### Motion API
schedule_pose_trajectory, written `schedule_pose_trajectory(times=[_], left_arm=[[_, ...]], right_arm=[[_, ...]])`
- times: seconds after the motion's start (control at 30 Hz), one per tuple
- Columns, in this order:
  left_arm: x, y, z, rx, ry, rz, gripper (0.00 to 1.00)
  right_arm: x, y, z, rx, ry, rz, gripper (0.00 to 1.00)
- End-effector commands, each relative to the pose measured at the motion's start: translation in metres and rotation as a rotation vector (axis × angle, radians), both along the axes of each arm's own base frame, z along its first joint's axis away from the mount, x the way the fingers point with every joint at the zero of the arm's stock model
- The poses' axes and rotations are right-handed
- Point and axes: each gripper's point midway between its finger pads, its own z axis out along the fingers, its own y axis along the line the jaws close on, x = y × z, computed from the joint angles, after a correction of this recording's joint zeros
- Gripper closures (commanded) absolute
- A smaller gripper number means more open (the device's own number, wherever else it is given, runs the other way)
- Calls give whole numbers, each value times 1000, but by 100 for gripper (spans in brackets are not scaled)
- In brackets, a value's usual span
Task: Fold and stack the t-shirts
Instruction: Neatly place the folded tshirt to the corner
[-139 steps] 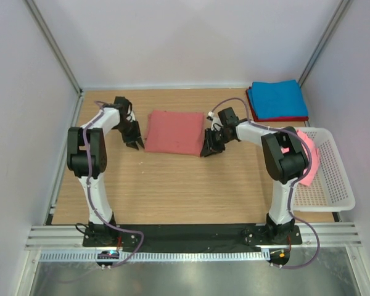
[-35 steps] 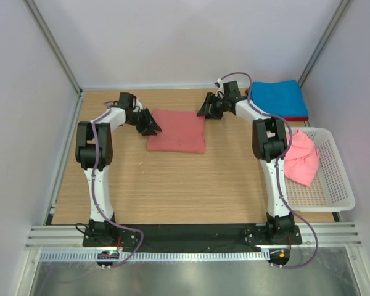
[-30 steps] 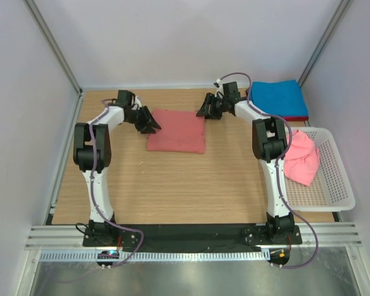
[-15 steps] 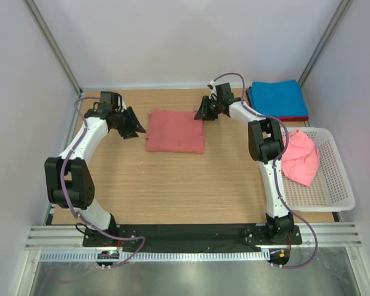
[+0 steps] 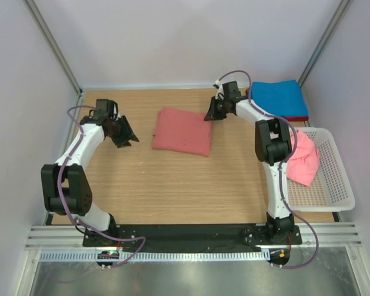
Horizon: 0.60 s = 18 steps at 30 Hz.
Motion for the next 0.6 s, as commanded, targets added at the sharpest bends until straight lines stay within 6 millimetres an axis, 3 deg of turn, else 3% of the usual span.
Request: schedule_pose_trajectory(times=[0.0, 0.17, 0.27, 0.43, 0.57], left_arm=[[11, -1, 2, -4, -35, -12, 59], [27, -9, -8, -39, -19, -29, 60], [35, -15, -10, -68, -18, -34, 60], [46, -29, -14, -93, -25, -48, 60], [49, -41, -22, -109, -19, -68, 61]], right_arm=[[15, -44, 76, -112, -167, 3, 99], [23, -89, 117, -219, -193, -18, 99], [22, -108, 129, -282, -191, -8, 99], [25, -163, 148, -407, -215, -53, 99], [33, -193, 177, -461, -278, -90, 99]])
